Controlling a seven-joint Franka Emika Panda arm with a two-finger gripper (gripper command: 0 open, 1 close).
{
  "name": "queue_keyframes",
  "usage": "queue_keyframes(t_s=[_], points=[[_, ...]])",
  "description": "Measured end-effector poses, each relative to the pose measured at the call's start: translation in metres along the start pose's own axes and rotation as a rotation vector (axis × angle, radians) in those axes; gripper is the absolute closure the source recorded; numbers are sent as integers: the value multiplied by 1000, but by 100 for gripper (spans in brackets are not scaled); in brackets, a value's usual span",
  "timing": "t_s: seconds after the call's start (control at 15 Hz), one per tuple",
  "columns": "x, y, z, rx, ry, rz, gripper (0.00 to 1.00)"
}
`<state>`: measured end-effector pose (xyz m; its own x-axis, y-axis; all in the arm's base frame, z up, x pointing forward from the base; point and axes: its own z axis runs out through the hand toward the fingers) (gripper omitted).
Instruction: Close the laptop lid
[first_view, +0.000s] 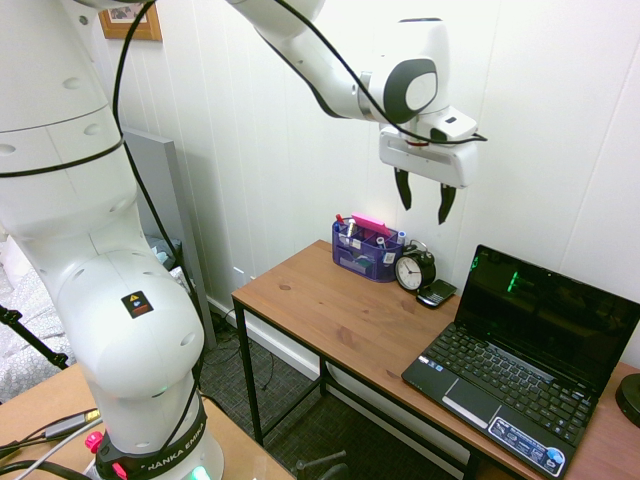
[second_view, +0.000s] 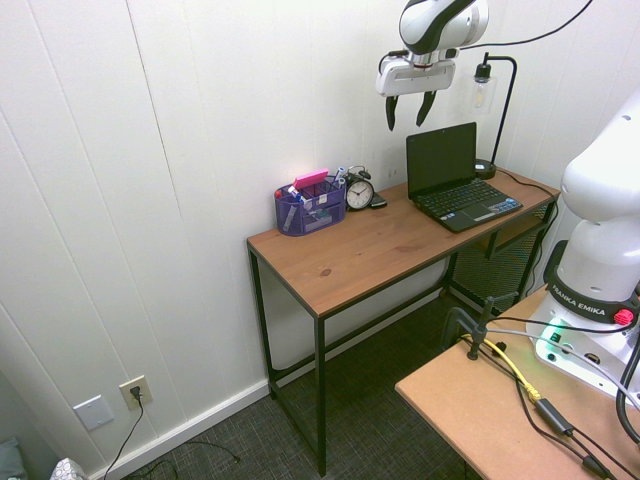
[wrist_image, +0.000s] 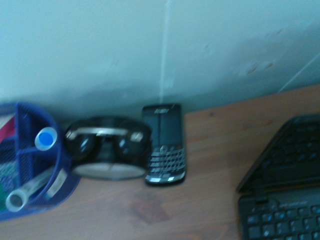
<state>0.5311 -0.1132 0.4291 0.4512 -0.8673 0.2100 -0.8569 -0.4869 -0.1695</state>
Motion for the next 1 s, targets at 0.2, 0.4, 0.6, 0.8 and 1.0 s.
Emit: queue_keyframes(t_s=[0.2,0.4,0.6,0.8,1.0], points=[[50,3,3,4,54,74,0],[97,11,8,-1,89,136,0],[128,14,29,-9,89,180,0],[148,7,50,-19,95,201,0],[164,6,70,-32,93,218,0]])
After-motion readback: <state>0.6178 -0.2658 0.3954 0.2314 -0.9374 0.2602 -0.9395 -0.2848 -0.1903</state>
